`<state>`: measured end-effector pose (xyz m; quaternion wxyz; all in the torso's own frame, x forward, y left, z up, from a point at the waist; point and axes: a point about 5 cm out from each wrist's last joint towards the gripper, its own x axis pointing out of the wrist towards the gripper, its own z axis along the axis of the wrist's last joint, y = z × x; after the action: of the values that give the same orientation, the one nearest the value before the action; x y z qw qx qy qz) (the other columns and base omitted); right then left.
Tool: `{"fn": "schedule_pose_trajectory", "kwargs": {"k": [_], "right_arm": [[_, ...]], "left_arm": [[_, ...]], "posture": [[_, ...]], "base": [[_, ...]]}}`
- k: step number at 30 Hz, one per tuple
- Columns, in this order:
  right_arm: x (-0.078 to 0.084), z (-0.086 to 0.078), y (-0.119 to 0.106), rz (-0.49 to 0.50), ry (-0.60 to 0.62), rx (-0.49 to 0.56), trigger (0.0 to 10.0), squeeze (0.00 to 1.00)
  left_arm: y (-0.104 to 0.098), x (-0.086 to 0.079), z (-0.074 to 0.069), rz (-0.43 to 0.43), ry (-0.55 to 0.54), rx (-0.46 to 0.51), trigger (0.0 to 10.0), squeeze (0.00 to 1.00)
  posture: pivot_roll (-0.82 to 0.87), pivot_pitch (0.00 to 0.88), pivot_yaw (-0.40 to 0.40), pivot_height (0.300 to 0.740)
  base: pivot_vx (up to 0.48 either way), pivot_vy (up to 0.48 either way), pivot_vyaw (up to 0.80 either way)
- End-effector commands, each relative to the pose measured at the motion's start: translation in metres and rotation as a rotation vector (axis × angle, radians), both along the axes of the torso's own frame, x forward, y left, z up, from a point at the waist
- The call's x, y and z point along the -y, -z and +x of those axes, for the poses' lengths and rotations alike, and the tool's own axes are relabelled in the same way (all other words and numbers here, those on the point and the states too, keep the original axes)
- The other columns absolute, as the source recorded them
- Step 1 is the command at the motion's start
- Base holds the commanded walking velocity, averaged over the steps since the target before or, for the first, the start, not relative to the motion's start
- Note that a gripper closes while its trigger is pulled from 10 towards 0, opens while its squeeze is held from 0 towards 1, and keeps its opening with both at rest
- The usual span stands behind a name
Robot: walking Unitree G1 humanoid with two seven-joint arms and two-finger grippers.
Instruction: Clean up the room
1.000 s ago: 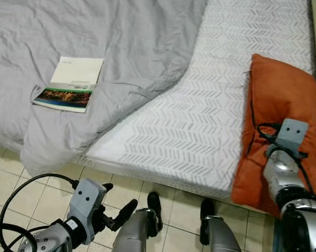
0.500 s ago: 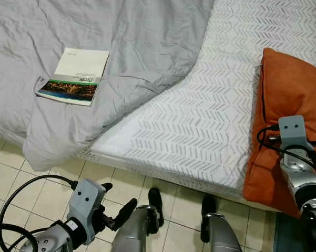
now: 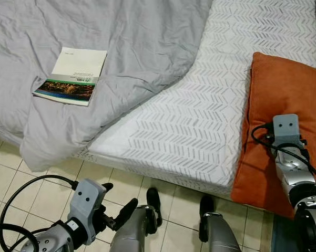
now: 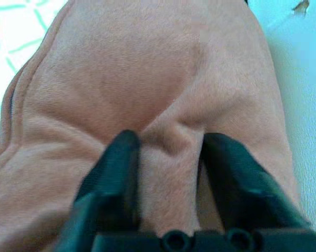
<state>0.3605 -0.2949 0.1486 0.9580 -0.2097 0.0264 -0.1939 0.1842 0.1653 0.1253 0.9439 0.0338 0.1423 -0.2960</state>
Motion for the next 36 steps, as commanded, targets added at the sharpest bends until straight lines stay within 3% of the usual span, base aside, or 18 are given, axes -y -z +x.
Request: {"fn": "schedule_pose_trajectory", "kwargs": {"k": [1, 6, 10, 14, 16, 19, 21, 23, 24, 26, 27, 28, 30, 31, 32, 33, 36], "right_arm": [[0.007, -0.008, 0.012, 0.031, 0.039, -0.025, 10.0, 1.00], [0.007, -0.007, 0.007, 0.071, 0.037, 0.021, 10.0, 1.00], [0.008, -0.004, -0.006, 0.143, 0.040, 0.124, 10.0, 1.00], [-0.002, 0.002, -0.016, 0.266, -0.004, 0.226, 10.0, 1.00], [-0.012, 0.002, -0.010, 0.356, -0.045, 0.255, 10.0, 1.00], [-0.020, 0.000, -0.001, 0.410, -0.066, 0.257, 10.0, 1.00], [-0.036, -0.009, 0.021, 0.454, -0.114, 0.231, 10.0, 1.00], [-0.040, -0.012, 0.026, 0.459, -0.129, 0.222, 10.0, 1.00], [-0.051, -0.024, 0.037, 0.470, -0.167, 0.217, 10.0, 1.00], [-0.057, -0.032, 0.042, 0.481, -0.182, 0.214, 10.0, 1.00], [-0.066, -0.048, 0.050, 0.499, -0.205, 0.202, 10.0, 1.00], [-0.066, -0.048, 0.050, 0.499, -0.205, 0.202, 10.0, 1.00], [-0.077, -0.072, 0.075, 0.516, -0.223, 0.123, 10.0, 1.00], [-0.077, -0.072, 0.075, 0.516, -0.223, 0.123, 10.0, 1.00], [-0.079, -0.082, 0.085, 0.519, -0.218, 0.091, 10.0, 1.00], [-0.081, -0.091, 0.097, 0.514, -0.212, 0.053, 10.0, 0.00], [-0.080, -0.106, 0.110, 0.483, -0.197, 0.015, 10.0, 0.00]], "left_arm": [[0.009, -0.002, -0.005, 0.011, -0.016, -0.040, 10.0, 0.00], [0.009, -0.002, -0.005, 0.010, -0.017, -0.040, 10.0, 0.00], [0.010, -0.002, -0.004, 0.009, -0.019, -0.039, 10.0, 0.00], [0.013, -0.001, -0.001, 0.014, -0.023, -0.035, 10.0, 0.00], [0.015, 0.001, 0.003, 0.017, -0.029, -0.020, 10.0, 0.00], [0.018, 0.004, 0.007, 0.016, -0.031, -0.008, 10.0, 0.00], [0.027, 0.008, 0.020, 0.011, -0.046, 0.017, 10.0, 0.00], [0.031, 0.009, 0.024, 0.012, -0.053, 0.022, 10.0, 0.00], [0.039, 0.008, 0.032, 0.011, -0.110, 0.023, 10.0, 0.00], [0.043, 0.007, 0.034, 0.004, -0.143, 0.021, 10.0, 0.00], [0.051, 0.005, 0.038, 0.012, -0.207, 0.017, 10.0, 0.00], [0.051, 0.005, 0.038, 0.012, -0.207, 0.017, 10.0, 0.00], [0.059, 0.006, 0.045, 0.018, -0.256, 0.020, 10.0, 0.00], [0.059, 0.006, 0.045, 0.018, -0.256, 0.020, 10.0, 0.00], [0.061, 0.006, 0.049, 0.023, -0.264, 0.030, 10.0, 0.00], [0.059, 0.007, 0.056, 0.021, -0.270, 0.057, 10.0, 0.00], [0.054, 0.008, 0.068, 0.009, -0.281, 0.106, 10.0, 0.00]], "posture": [[0.09, 0.591, 0.105, 0.740], [0.09, 0.593, 0.101, 0.740], [0.09, 0.589, 0.099, 0.740], [0.07, 0.566, 0.086, 0.740], [0.06, 0.531, 0.072, 0.740], [0.05, 0.503, 0.064, 0.740], [0.02, 0.393, 0.037, 0.740], [0.01, 0.371, 0.032, 0.740], [-0.02, 0.269, 0.021, 0.740], [-0.03, 0.248, 0.020, 0.740], [-0.05, 0.196, 0.018, 0.740], [-0.05, 0.196, 0.018, 0.740], [-0.07, 0.085, 0.026, 0.740], [-0.07, 0.085, 0.026, 0.740], [-0.07, 0.056, 0.030, 0.740], [-0.07, 0.000, 0.040, 0.740], [-0.08, 0.000, 0.049, 0.740]], "base": [[0.000, 0.000, 0.00], [0.000, 0.000, 0.00], [0.000, 0.000, 0.00], [0.000, 0.000, 0.00], [0.000, 0.000, 0.00], [0.000, 0.000, 0.00], [0.000, 0.000, 0.00], [0.000, 0.000, 0.00], [0.000, 0.000, 0.00], [0.000, 0.000, 0.00], [0.000, 0.000, 0.00], [0.000, 0.000, 0.00], [0.000, 0.000, 0.00], [0.000, 0.000, 0.00], [0.000, 0.000, 0.00], [0.000, 0.000, 0.00], [0.000, 0.000, 0.00]]}}
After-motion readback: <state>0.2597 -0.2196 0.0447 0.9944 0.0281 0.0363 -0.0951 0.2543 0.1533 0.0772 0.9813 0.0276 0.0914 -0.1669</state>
